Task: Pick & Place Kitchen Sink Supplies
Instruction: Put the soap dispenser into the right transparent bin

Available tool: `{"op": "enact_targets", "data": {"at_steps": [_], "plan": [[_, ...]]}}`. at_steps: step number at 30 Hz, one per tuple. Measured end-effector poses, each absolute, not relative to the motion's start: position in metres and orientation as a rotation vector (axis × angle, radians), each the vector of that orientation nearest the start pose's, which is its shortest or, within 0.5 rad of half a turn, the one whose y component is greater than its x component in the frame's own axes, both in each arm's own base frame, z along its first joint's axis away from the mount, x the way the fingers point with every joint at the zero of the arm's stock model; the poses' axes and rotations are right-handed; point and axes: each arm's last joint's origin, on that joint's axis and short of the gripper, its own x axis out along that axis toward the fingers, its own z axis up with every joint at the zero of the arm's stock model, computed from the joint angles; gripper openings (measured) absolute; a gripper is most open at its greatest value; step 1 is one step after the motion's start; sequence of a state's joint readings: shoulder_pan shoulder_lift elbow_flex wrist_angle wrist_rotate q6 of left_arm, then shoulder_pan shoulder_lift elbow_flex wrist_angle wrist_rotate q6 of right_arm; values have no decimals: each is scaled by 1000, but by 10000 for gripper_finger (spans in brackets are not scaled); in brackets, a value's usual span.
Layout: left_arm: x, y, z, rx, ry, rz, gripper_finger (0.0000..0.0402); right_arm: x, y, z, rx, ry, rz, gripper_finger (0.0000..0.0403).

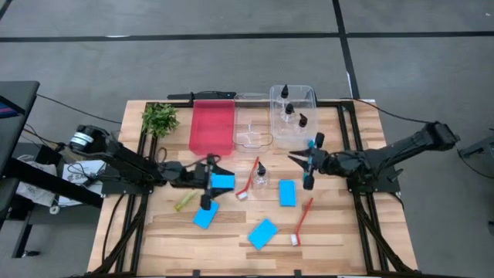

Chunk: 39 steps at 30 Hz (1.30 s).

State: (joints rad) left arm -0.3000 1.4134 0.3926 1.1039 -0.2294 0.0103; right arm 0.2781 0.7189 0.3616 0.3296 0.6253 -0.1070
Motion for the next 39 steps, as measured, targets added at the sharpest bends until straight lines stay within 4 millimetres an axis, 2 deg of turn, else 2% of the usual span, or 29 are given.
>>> {"op": "enact_targets", "data": {"at_steps": [4,7,14,19,23,29,33,39], "plan": [[268,-74,191,92,-59,-59,248,158,38,237,-124,59,-308,56],[276,-75,192,108,-61,-52,248,156,45,235,-112,66,-267,56],[274,-74,202,84,-98,-50,248,150,62,234,-98,64,-153,56],[272,-74,200,10,-14,-59,248,148,71,232,-74,72,-97,56],[265,-72,196,-1,121,-42,248,150,74,229,-87,91,-87,56],[247,-65,206,-10,243,4,248,156,72,225,-95,113,-118,56],[227,-59,213,8,219,0,248,163,69,222,-79,113,-155,56],[201,-46,209,23,173,25,248,177,59,218,2,91,-243,77]]}}
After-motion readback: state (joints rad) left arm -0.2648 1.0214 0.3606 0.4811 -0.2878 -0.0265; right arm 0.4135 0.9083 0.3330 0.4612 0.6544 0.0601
